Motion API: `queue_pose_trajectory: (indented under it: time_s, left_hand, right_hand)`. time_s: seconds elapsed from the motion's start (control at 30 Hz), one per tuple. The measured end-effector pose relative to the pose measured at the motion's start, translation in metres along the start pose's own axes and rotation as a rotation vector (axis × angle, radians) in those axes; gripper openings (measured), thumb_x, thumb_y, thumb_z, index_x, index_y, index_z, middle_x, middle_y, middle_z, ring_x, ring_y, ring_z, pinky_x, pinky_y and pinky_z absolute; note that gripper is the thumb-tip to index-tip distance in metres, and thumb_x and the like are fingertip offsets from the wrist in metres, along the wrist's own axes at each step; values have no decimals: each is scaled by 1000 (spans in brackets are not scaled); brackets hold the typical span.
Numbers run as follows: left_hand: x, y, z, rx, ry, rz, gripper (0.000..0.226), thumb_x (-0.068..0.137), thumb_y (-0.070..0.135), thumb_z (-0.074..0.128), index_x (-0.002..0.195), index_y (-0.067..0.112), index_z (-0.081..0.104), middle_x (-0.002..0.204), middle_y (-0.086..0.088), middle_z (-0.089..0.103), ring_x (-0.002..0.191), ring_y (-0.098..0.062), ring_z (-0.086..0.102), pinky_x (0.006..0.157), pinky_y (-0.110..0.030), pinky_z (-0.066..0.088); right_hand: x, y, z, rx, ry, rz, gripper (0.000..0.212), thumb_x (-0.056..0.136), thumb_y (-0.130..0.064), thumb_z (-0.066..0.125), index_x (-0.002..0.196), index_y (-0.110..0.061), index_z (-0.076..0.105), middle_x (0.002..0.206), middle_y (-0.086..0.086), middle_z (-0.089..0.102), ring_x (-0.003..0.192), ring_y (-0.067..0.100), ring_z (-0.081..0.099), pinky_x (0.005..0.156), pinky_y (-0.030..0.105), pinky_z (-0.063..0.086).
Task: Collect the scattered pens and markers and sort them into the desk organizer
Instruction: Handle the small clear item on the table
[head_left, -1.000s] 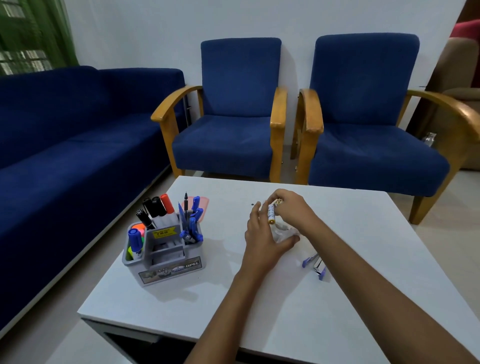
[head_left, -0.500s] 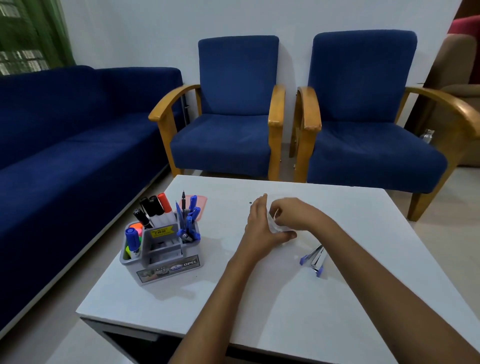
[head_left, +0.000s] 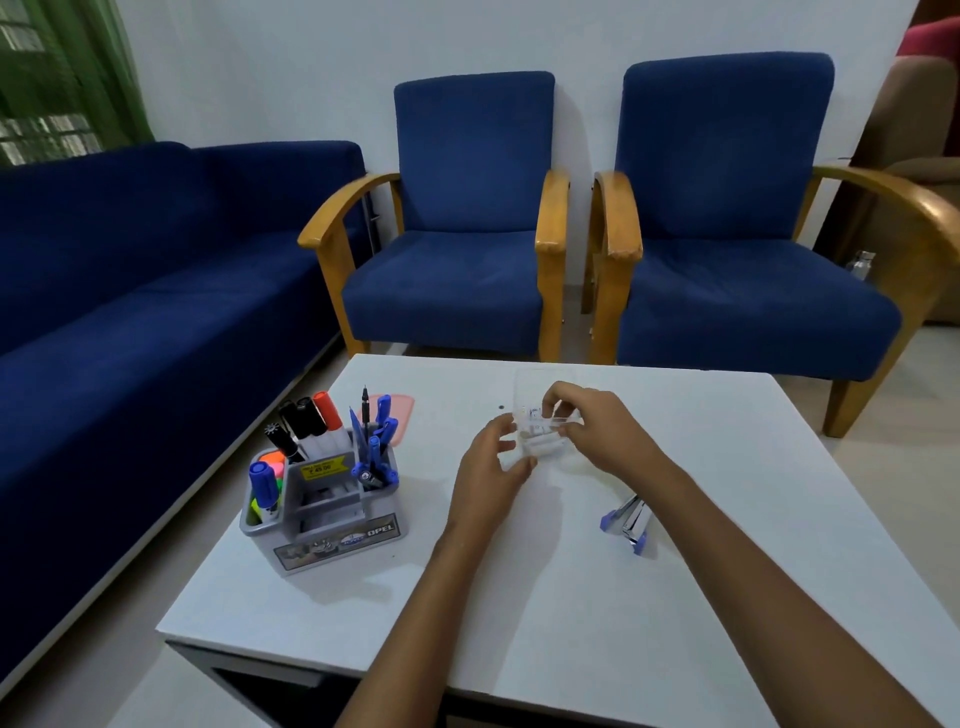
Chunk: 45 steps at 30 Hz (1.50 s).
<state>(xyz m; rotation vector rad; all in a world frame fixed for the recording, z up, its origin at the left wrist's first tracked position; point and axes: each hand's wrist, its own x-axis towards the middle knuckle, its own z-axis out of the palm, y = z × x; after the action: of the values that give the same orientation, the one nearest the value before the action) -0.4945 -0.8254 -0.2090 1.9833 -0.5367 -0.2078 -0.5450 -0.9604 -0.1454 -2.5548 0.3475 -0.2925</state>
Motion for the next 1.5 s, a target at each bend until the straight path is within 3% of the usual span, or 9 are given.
queue_pose_trajectory:
  time_s: [0.13, 0.27, 0.4, 0.6, 0.8, 1.03, 1.3, 1.4, 1.5]
  left_hand:
    - [5, -5, -11, 286, 321, 2, 48, 88, -2, 45, 135, 11, 45, 143, -8, 43, 134, -21, 37, 108, -26, 29]
    - [47, -1, -21, 693, 361, -346, 56, 94, 16, 43, 145, 3, 26, 156, -24, 13, 146, -37, 9, 117, -46, 11]
    - [65, -11, -23, 759, 322, -509, 67, 98, 43, 35, 147, 0, 21, 154, -25, 21, 142, -37, 21, 112, -47, 22]
    - [47, -3, -1, 947, 256, -232, 34, 95, 19, 40, 127, 10, 49, 130, -11, 48, 119, -27, 43, 98, -37, 32]
    - [42, -10, -13, 814, 231, -408, 74, 84, 52, 57, 139, 8, 31, 150, -23, 27, 139, -39, 23, 113, -48, 21]
    - [42, 10, -29, 721, 195, -395, 77, 77, 47, 66, 135, 8, 34, 135, -16, 46, 123, -30, 44, 97, -39, 37]
    - [9, 68, -19, 506, 473, -80, 83, 78, 57, 62, 141, 16, 27, 140, -9, 40, 126, -24, 41, 101, -35, 38]
    - [6, 95, -12, 475, 444, 0, 83, 80, 58, 61, 142, 18, 24, 143, -6, 37, 128, -23, 39, 103, -34, 37]
    - [14, 103, -15, 319, 282, 24, 80, 80, 52, 65, 142, 19, 27, 141, -4, 38, 127, -21, 40, 100, -32, 41]
  right_hand:
    - [1, 3, -1, -15, 0, -30, 16, 89, -4, 59, 94, -19, 60, 105, 2, 66, 88, 15, 57, 78, 19, 44]
    - [2, -3, 2, 50, 67, -73, 11, 90, -13, 58, 98, -11, 65, 105, 3, 67, 95, 16, 60, 83, 22, 44]
    - [3, 1, -1, 99, 173, -66, 15, 93, -18, 55, 99, -10, 66, 104, 4, 67, 91, 12, 56, 82, 20, 42]
    - [5, 10, 1, 174, 276, -46, 14, 93, -13, 55, 96, -7, 67, 100, 7, 68, 86, 9, 54, 77, 18, 39]
    - [4, 10, 7, 192, 304, -23, 14, 93, -14, 55, 99, -7, 66, 104, 7, 67, 88, 7, 52, 79, 18, 39]
    - [6, 4, 8, 255, 411, -18, 12, 92, -11, 55, 97, -6, 65, 101, 10, 67, 88, 9, 54, 77, 20, 41]
    - [2, -17, 3, 525, 447, -13, 16, 93, -24, 58, 102, -11, 61, 98, 1, 64, 88, 14, 61, 73, 16, 51]
    - [6, -31, -5, 817, 344, 133, 21, 97, -28, 50, 114, -16, 55, 108, -2, 58, 97, 16, 58, 73, 25, 55]
    - [18, -25, -16, 724, 443, 224, 23, 99, -22, 45, 116, -12, 56, 108, 1, 55, 98, 17, 51, 66, 20, 48]
